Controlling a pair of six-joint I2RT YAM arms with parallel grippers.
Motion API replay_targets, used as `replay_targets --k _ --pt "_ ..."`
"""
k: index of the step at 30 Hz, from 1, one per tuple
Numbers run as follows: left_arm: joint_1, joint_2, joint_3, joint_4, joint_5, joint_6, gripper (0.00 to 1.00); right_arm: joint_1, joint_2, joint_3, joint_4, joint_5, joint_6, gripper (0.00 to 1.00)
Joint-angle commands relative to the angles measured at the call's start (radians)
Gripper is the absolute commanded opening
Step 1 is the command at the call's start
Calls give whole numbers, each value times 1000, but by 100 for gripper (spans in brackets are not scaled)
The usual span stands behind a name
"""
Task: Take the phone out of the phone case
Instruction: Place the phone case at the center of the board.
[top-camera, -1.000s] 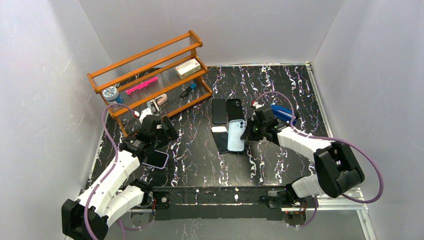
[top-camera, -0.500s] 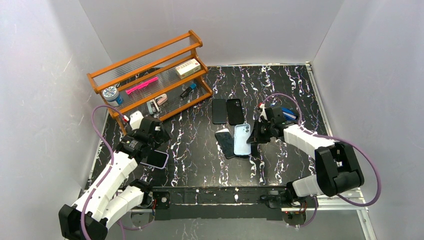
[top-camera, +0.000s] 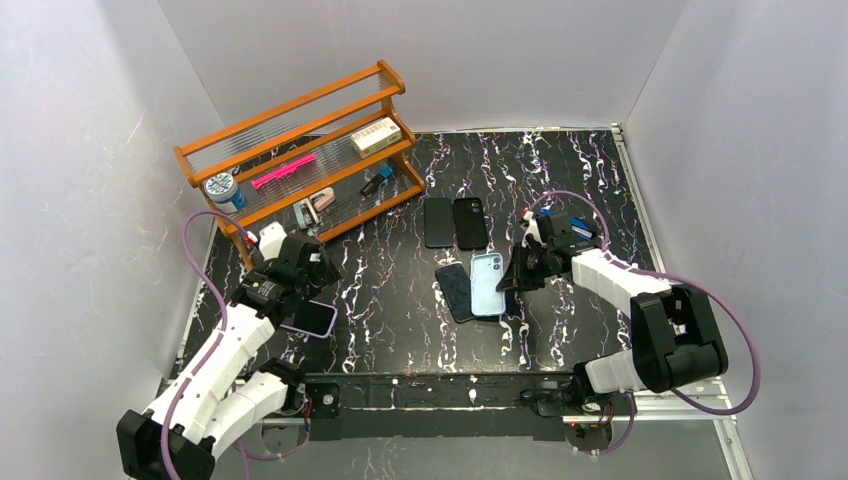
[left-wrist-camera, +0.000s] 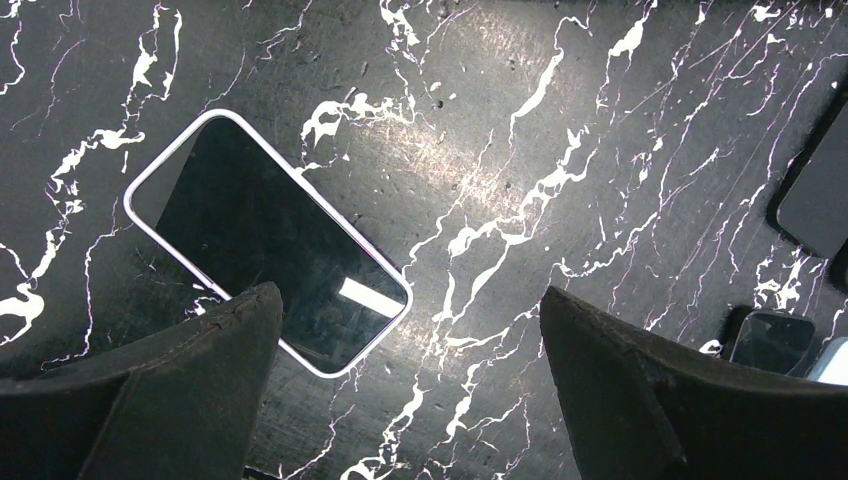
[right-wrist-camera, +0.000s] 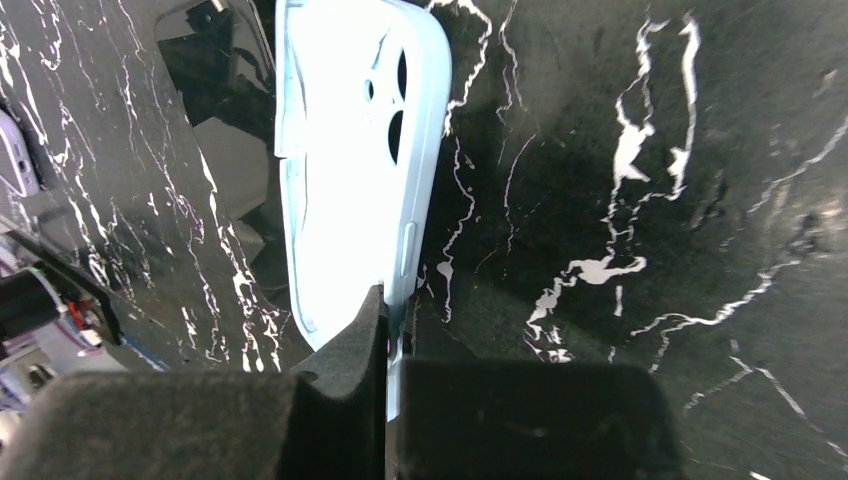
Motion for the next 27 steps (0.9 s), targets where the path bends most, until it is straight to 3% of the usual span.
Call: replay_targets --k 1,7,13,20,27 --pt "4 -21 13 -11 -34 -12 98 19 9 -87 106 -74 101 1" --pt "3 -33 1 -6 -28 -17 98 48 -35 -162 284 -28 288 1" --pt "3 -44 0 -20 -45 -27 98 48 -100 -130 347 -10 339 1" --pt "4 -44 8 -32 -51 -39 98 35 -93 36 85 -70 149 1" --pt "3 -43 4 -59 -65 -63 98 -40 -46 55 -88 57 -15 1"
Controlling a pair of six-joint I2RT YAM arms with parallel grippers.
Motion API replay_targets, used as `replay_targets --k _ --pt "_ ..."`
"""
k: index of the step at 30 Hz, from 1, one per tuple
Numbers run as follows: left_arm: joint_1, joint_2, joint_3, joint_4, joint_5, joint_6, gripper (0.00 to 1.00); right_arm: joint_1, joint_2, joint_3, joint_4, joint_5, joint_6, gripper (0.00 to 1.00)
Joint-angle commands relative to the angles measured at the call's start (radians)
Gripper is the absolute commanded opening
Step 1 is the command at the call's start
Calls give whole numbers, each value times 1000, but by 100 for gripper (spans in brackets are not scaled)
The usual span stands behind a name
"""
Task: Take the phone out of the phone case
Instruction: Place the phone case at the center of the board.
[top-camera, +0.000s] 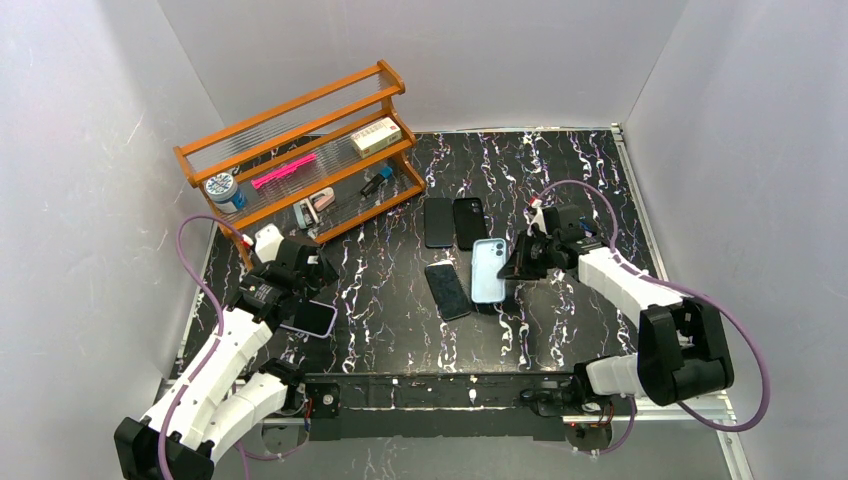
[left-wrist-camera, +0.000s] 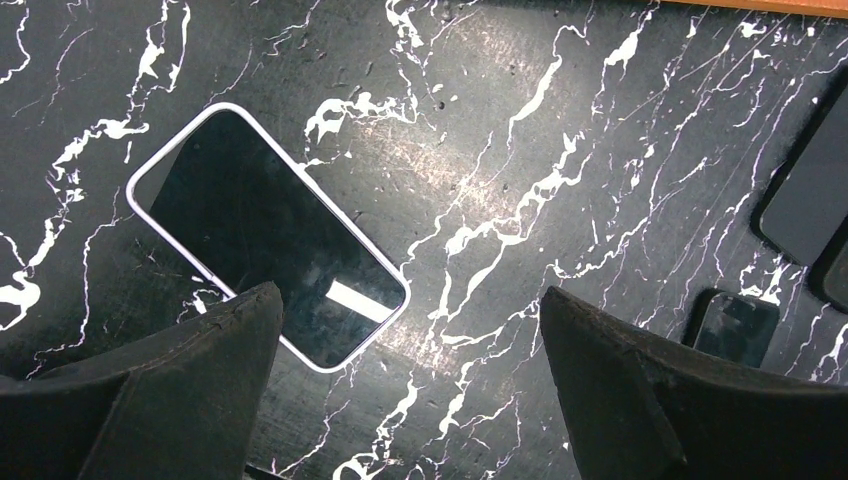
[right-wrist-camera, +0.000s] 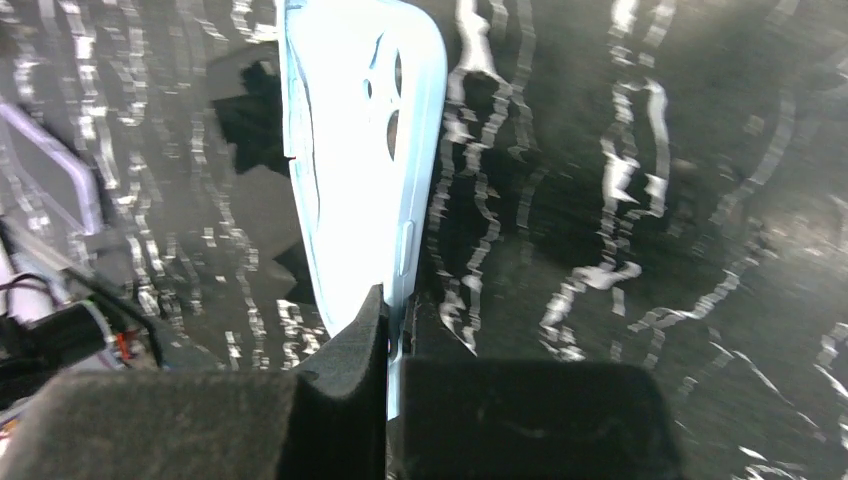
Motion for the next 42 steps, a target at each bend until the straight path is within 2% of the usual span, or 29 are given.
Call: replay_targets --k 1,7,17,22,24,27,33,38,42 --pt "3 -12 4 -53 -66 -36 98 -45 31 23 -138 73 -136 1" --pt "2 -10 8 -96 -97 -64 98 -47 134 42 -95 -42 -175 1" --pt "4 -23 1 -141 -138 -115 98 -47 264 94 -18 -145 -181 2" --pt "4 -23 -7 -174 -154 -159 98 -46 290 105 16 -161 -157 10" --pt "4 -24 -9 -189 -164 -181 98 -43 300 107 24 -165 -155 15" --pt "3 -23 -11 -212 -183 -220 98 -42 310 109 29 -163 -156 30" --pt "4 12 -24 -234 -204 -295 98 -43 254 95 16 -77 -158 73" --pt "4 59 -39 -230 -196 -361 98 -44 148 79 -10 35 -151 97" --pt "4 85 -72 -221 -185 -432 98 -42 21 57 2 113 -146 99"
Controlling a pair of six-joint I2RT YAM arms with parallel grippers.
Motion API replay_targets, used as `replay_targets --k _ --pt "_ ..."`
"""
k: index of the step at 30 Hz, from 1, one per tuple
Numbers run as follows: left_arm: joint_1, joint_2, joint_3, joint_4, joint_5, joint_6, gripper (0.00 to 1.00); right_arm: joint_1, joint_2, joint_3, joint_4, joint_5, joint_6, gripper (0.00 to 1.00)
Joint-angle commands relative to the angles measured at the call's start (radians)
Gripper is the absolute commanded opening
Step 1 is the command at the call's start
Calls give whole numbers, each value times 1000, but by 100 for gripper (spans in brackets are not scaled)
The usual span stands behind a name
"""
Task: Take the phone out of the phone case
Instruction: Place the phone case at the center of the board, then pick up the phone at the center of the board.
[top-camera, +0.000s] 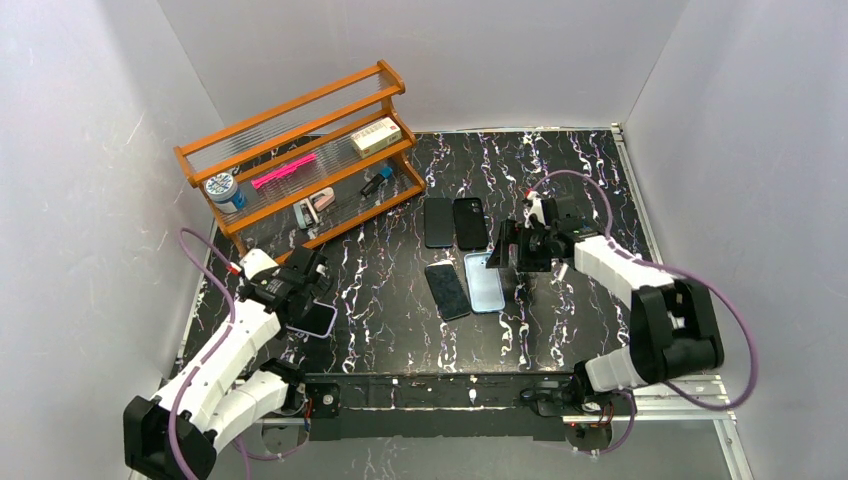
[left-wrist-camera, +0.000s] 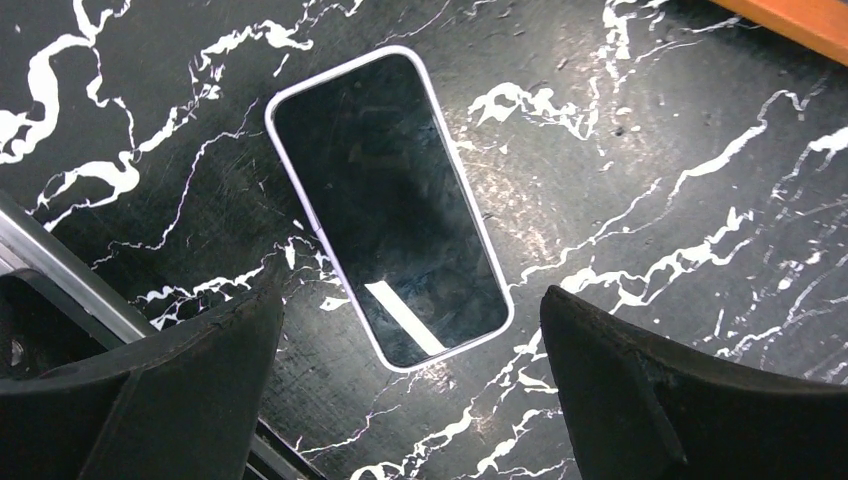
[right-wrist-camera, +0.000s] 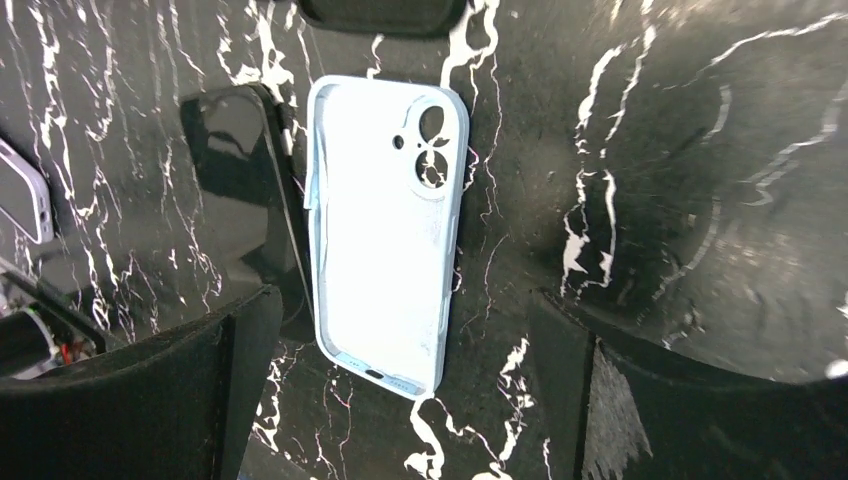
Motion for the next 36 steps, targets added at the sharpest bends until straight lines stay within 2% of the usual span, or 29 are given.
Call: replay_targets --k 1,5,11,24,36 --pt "5 23 -38 -23 -47 -129 98 -3 -156 -18 15 124 0 99" --pt "8 58 -60 -2 -34 -176 98 -3 -271 -46 42 150 -7 99" --pt "16 105 -106 63 -12 -233 98 -2 -345 -82 67 126 -16 99" --pt "51 273 -101 150 -38 -240 98 -2 -347 -102 86 55 -32 99" --pt "90 402 -136 272 12 -208 97 -1 -351 -100 87 10 -44 99"
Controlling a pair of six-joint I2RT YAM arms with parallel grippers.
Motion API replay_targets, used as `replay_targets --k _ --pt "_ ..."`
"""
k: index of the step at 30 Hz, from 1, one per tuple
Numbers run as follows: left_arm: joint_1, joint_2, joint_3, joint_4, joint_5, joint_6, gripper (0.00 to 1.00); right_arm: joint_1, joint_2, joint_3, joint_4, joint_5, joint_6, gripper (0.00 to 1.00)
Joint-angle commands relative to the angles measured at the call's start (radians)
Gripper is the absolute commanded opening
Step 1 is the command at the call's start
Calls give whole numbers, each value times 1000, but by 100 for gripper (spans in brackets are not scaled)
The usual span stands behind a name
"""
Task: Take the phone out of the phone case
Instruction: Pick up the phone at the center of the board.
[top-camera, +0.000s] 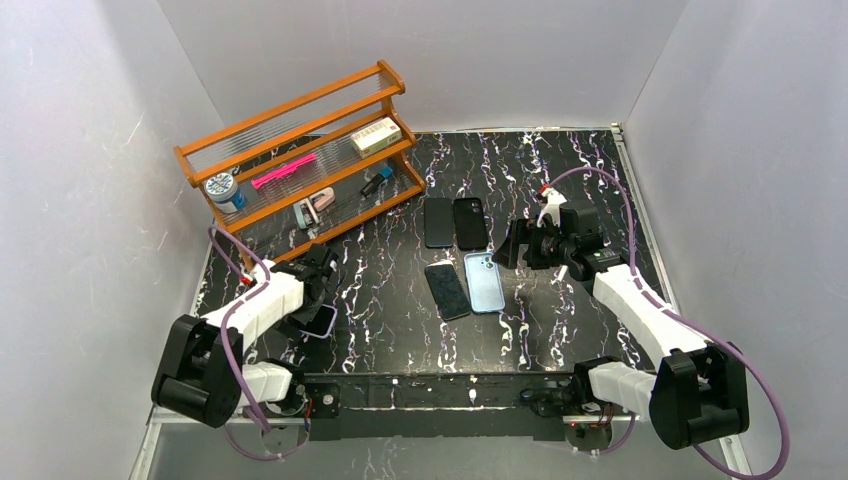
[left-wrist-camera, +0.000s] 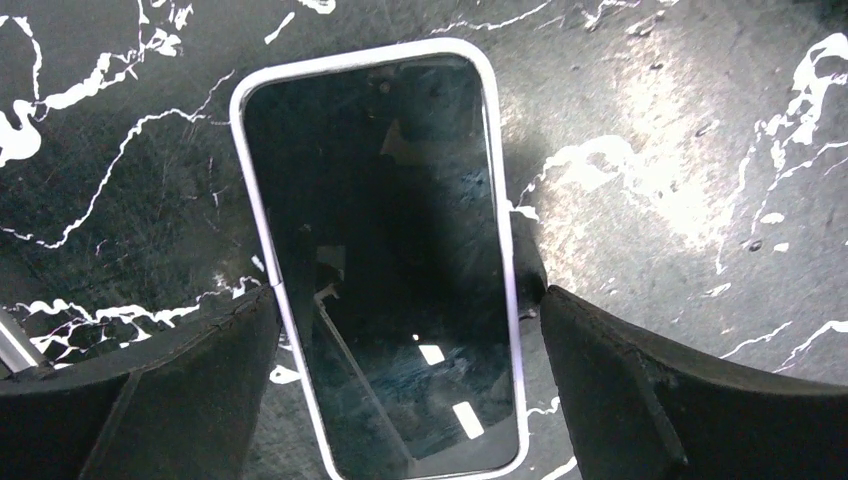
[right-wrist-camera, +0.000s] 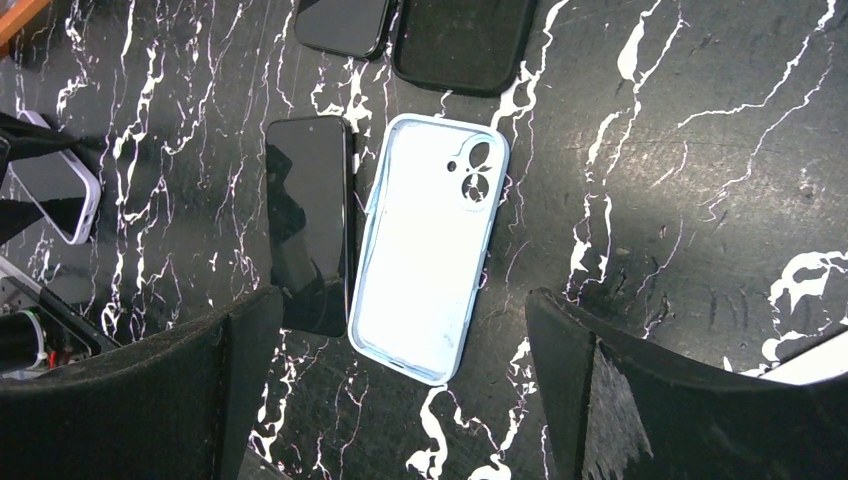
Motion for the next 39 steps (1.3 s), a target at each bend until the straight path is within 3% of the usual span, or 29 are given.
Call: replay_targets --k 1,6,12,17,21,28,39 --pt "16 52 -31 52 -5 2 96 -2 -12 0 32 -41 -18 99" --pt "19 78 -44 95 39 56 80 -1 -11 -8 45 -81 -17 97" --pt "16 118 -6 156 177 263 54 47 -18 -31 105 -118 13 96" --pt "5 77 -16 272 330 365 30 139 4 -68 219 -132 91 94" --pt "-12 11 -38 358 421 381 18 255 39 -82 348 -95 160 93" --pt "-35 -84 -96 521 552 362 3 424 170 -103 576 -47 272 88" --pt "-80 -73 -188 741 665 303 1 618 497 31 743 25 325 86"
